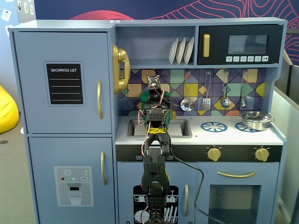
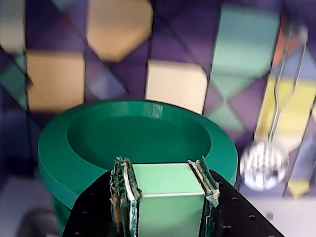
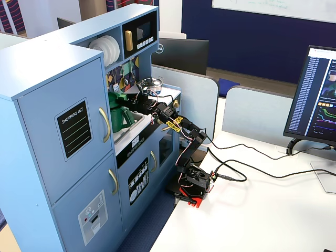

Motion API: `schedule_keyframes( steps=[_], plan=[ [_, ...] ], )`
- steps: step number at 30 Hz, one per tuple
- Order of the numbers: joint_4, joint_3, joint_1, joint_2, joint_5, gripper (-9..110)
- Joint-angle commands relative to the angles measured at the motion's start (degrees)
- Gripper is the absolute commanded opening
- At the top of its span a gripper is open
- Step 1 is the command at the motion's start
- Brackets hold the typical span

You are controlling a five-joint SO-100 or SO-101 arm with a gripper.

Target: Take off the lid from the green recipient and place it on the counter

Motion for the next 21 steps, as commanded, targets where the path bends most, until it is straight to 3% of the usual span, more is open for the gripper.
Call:
schedule_keyframes(
  steps=[1,11,21],
  plan=[
    [-0.09,-5.01,3.52,1.85,-0.18,0],
    [-1.14,-2.99,24.17,4.31,6.06,0],
    [-17.58,19.07,33.13,6.86,5.45,0]
  ],
)
